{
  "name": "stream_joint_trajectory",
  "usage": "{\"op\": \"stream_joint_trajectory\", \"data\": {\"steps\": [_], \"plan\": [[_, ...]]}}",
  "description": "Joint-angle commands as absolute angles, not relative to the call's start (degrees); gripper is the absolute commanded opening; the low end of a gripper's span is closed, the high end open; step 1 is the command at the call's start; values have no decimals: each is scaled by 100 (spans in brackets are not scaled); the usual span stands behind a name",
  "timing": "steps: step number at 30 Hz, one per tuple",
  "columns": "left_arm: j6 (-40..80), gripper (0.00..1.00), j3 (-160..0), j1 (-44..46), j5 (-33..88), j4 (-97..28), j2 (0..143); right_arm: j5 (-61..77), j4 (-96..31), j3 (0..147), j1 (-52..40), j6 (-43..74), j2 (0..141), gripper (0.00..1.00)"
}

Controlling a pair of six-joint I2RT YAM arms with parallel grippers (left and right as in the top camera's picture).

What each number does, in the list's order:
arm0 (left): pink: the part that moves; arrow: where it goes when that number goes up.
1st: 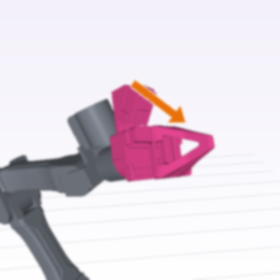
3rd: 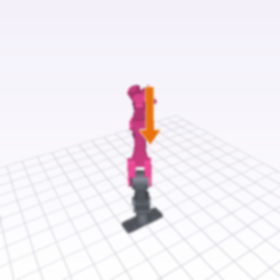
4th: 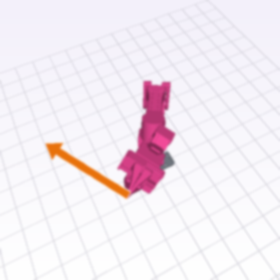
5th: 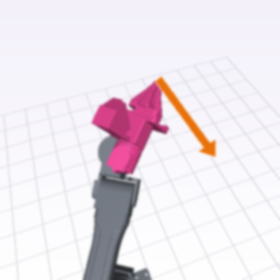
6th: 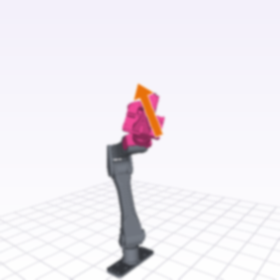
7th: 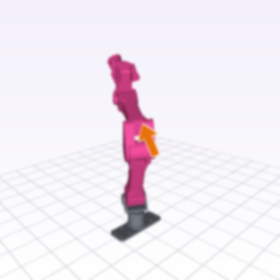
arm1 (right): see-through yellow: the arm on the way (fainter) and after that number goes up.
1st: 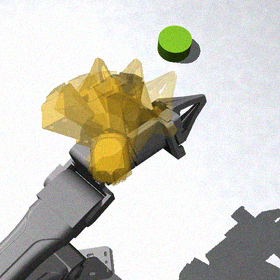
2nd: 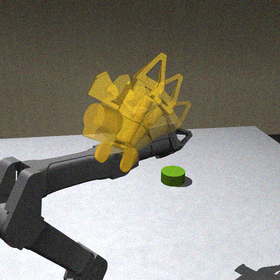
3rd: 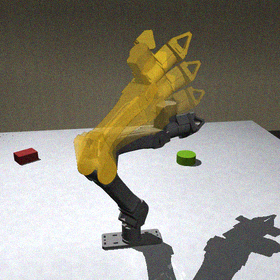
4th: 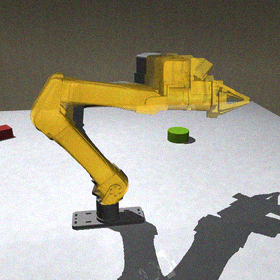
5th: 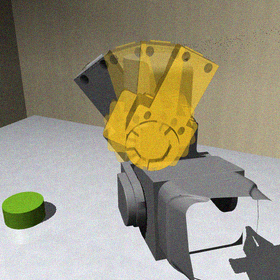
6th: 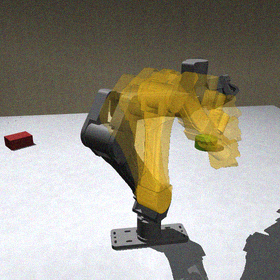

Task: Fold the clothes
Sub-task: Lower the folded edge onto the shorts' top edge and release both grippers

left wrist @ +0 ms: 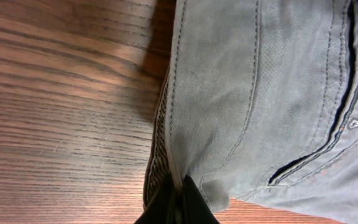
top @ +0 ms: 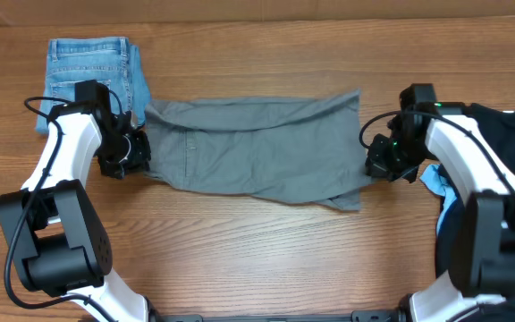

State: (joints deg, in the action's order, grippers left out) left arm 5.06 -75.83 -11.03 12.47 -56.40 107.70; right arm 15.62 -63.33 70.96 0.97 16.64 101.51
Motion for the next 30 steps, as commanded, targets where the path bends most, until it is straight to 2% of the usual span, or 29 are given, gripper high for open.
{"op": "stream_joint_trajectory", "data": {"steps": [1, 6, 8, 9, 10, 11, 12, 14, 17, 24, 26, 28, 30], "plan": [[274, 4, -7699, -1133, 1313, -5673, 10787, 2064, -6720, 7216, 58, 1396, 9623, 4], [279, 4, -7701, -1133, 1295, -5673, 10787, 1940, -7334, 7011, 36, 1476, 9616, 4], [276, 4, -7699, -1133, 1293, -5684, 10787, 1737, -7413, 6729, 32, 1662, 9616, 8], [274, 4, -7701, -1133, 1291, -5697, 10787, 1601, -7389, 6567, 34, 1806, 9616, 28], [272, 4, -7699, -1133, 1291, -5699, 10787, 1439, -7284, 6396, 43, 1973, 9616, 53], [272, 9, -7699, -1133, 1293, -5699, 10787, 1389, -7140, 6318, 71, 2021, 9616, 57], [274, 18, -7699, -1133, 1295, -5697, 10787, 1393, -6899, 6263, 104, 2018, 9616, 58], [272, 36, -7701, -1131, 1297, -5690, 10787, 1424, -6261, 6259, 172, 2018, 9616, 59], [272, 48, -7701, -1131, 1297, -5677, 10787, 1680, -5153, 6263, 226, 1959, 9616, 60], [274, 51, -7701, -1131, 1428, -5693, 10787, 1809, -2956, 6263, 156, 2112, 9677, 56], [224, 41, -7701, -1131, 1586, -5680, 10787, 1811, -2639, 6263, 121, 2440, 9789, 56], [-1, 27, -7701, -1122, 1931, -5507, 10787, 1949, -2362, 6263, 56, 2620, 9992, 35], [-8, 11, -7708, -1118, 2093, -5404, 10787, 2016, -2283, 6263, -19, 2842, 10162, 26]]}}
